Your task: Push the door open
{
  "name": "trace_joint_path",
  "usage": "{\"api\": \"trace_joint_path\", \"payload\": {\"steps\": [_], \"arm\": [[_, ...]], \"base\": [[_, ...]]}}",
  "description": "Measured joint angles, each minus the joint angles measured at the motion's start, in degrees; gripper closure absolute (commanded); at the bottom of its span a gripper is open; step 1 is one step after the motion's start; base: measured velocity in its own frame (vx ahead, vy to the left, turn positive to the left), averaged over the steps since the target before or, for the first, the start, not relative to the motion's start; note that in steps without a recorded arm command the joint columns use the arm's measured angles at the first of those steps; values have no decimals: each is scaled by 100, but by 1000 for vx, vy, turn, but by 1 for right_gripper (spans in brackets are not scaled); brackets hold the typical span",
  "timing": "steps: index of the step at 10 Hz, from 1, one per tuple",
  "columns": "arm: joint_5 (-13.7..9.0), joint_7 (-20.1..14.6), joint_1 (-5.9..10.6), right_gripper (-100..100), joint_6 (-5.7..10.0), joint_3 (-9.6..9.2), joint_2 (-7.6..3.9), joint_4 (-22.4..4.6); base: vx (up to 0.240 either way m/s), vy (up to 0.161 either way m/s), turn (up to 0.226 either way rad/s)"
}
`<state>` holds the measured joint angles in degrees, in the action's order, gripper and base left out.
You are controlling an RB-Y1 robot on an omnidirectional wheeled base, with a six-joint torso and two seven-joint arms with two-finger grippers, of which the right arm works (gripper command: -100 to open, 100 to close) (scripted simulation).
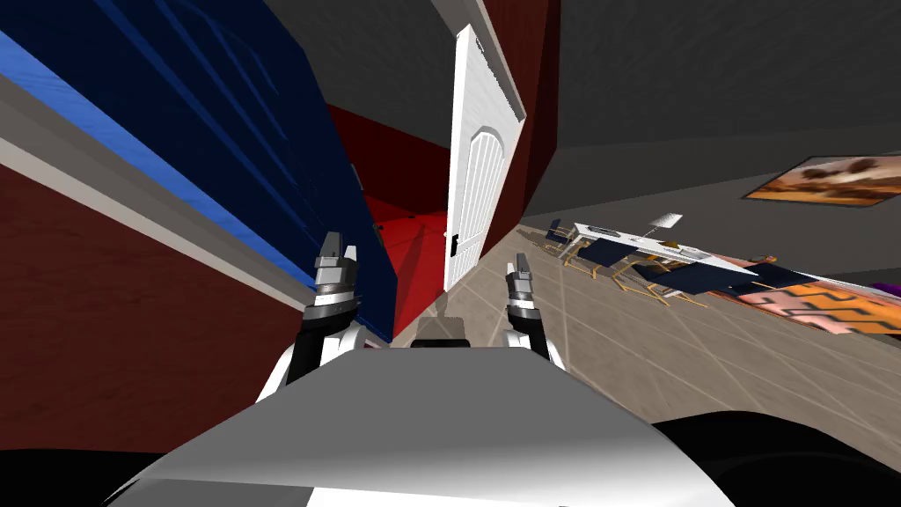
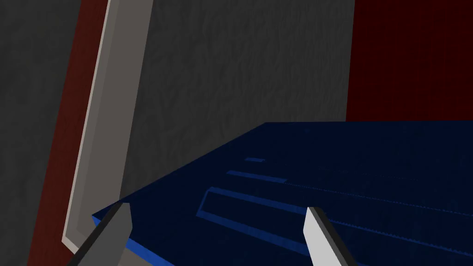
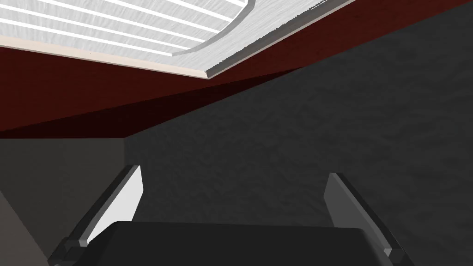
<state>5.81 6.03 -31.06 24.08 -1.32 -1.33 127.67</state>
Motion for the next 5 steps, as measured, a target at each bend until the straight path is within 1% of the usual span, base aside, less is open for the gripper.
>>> {"api": "trace_joint_path", "payload": {"steps": [1, 2, 4, 5], "arm": [[40, -63, 2, -100, -25, -64, -47, -35], [86, -128, 42, -100, -44, -144, -86, -124], [209, -285, 99, -100, -79, -356, -170, -319], [253, -379, 79, -100, -21, -441, -228, -463]], "base": [[196, -93, 39], [204, -99, 61], [229, -78, 65], [212, -84, 72]]}}
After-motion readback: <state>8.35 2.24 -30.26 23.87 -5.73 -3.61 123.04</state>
